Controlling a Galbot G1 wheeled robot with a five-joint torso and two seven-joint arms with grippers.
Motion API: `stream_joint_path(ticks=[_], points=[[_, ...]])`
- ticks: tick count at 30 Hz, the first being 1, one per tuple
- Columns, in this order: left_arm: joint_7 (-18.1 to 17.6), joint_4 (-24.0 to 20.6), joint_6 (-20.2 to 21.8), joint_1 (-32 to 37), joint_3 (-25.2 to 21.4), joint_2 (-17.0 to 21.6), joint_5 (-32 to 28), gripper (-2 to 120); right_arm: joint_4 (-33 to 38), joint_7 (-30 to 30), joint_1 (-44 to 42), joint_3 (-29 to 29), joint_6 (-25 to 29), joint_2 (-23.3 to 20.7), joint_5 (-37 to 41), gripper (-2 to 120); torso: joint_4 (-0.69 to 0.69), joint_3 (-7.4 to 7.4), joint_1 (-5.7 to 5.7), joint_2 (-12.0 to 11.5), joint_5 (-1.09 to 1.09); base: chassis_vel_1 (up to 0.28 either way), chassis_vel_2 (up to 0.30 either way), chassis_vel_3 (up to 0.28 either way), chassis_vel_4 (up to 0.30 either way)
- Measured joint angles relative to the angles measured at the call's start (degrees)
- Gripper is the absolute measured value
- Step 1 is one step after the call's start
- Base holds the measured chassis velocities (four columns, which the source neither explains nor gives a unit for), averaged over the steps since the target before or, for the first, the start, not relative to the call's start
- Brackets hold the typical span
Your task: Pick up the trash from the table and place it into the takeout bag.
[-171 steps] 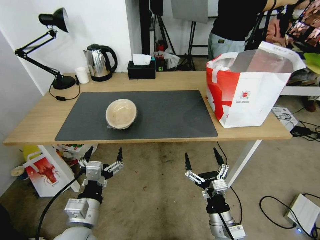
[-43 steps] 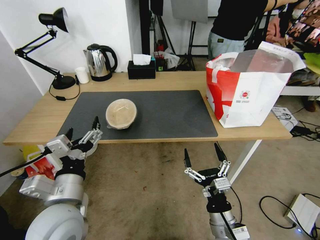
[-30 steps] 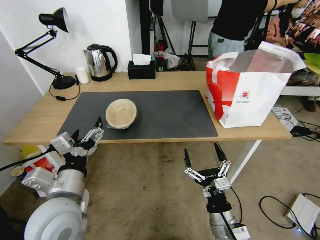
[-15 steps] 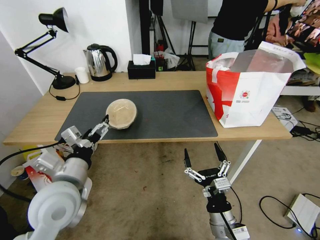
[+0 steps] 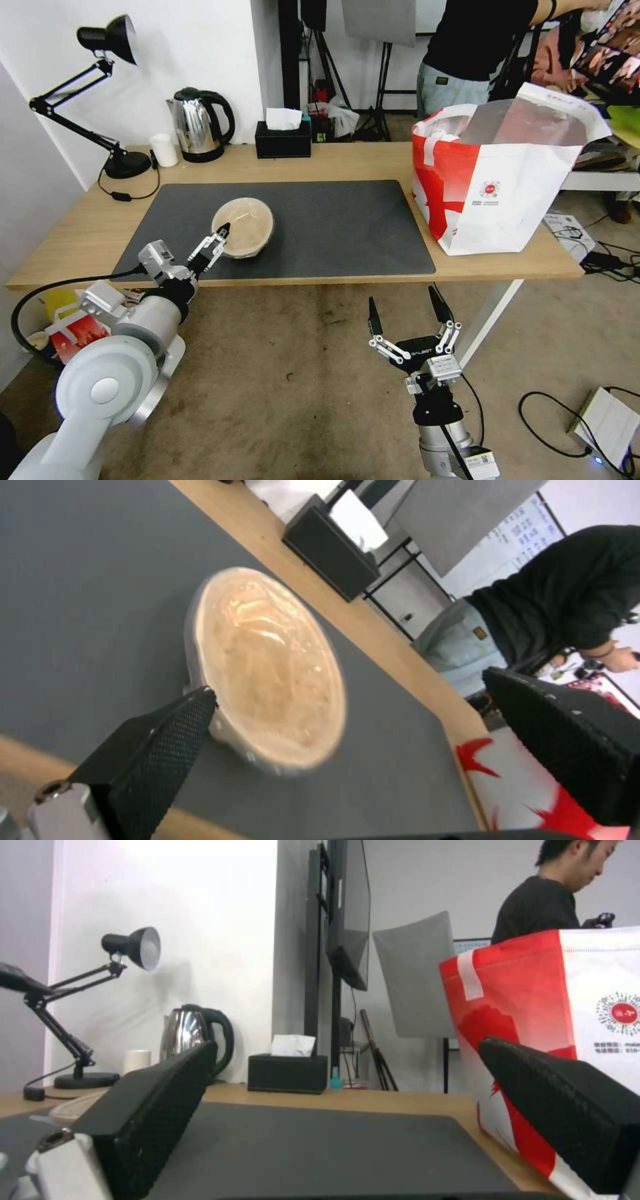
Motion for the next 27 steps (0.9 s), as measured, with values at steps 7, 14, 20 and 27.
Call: stream_joint_path(ticks=[7,14,20,27], points=[[2.17,8.86,0.05,-7.83,3.49,0.42,0.59,100,0.00,0.00,0.00,0.01,0.00,0.00,0.00,100,-0.03,0.01,0.03,-0.01,0.01,0.000,0.000,0.000,0.000],[2.31,9.93,0.01,-8.71,3.97,0.35,0.90,100,0.00,0.00,0.00,0.00,0.00,0.00,0.00,100,-0.02,0.01,0.02,-0.01,0.00,0.000,0.000,0.000,0.000],[2.15,10.55,-0.04,-9.24,4.06,0.58,0.98,100,0.00,0.00,0.00,0.00,0.00,0.00,0.00,100,-0.03,0.00,0.02,-0.01,0.00,0.000,0.000,0.000,0.000],[1.95,10.50,-0.12,-8.40,3.24,1.38,1.16,100,0.00,0.00,0.00,0.00,0.00,0.00,0.00,100,-0.02,0.00,0.01,-0.01,0.00,0.000,0.000,0.000,0.000]])
